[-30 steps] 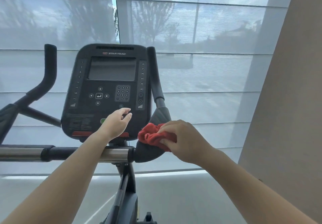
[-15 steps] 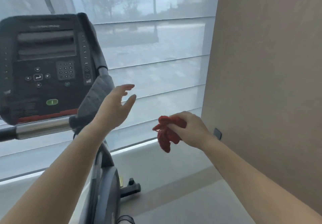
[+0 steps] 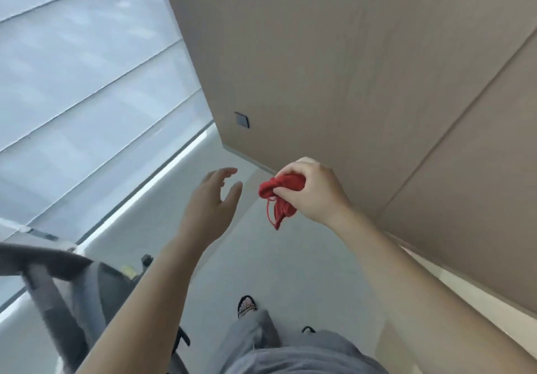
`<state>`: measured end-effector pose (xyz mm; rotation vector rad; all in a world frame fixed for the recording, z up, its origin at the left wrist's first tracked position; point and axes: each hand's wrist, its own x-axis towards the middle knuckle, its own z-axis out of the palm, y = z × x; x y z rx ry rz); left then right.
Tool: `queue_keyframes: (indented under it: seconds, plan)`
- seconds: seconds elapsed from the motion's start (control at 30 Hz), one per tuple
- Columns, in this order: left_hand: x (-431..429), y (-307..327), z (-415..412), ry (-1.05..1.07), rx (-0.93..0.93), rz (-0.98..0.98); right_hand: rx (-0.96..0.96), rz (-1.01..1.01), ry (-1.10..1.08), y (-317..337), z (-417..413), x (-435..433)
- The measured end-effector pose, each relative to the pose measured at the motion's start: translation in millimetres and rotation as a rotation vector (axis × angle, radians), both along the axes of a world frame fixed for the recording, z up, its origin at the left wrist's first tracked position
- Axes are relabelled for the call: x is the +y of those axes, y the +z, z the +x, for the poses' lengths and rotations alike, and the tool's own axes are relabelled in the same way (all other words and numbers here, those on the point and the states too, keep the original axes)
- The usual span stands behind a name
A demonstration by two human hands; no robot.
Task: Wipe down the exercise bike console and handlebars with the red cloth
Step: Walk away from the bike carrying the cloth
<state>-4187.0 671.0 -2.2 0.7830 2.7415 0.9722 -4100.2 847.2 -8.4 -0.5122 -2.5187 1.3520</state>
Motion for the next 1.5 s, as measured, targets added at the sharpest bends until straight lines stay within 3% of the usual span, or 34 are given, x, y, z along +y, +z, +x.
queue_keyframes:
  seconds: [0.17, 0.43, 0.87, 1.2, 1.5]
  plan:
    - [35, -26, -7, -0.210, -0.068, -0.136, -0.083, -0.023, -0.138, -23, 20, 19]
    - [105, -47, -42, -0.545, -0.202, -0.178, -0.225, -0.063, -0.348, -29, 25, 44]
    - [236, -46, -43, -0.956, -0.156, -0.184, -0.152, -0.159, -0.769, -20, 54, 86]
    - [321, -26, 88, -1.378, -0.105, -0.224, -0.137, -0.107, -1.121, -14, 182, 99]
    - [360, -32, 299, -1.608, -0.118, -0.272, -0.108, -0.109, -1.366, -14, 377, 94]
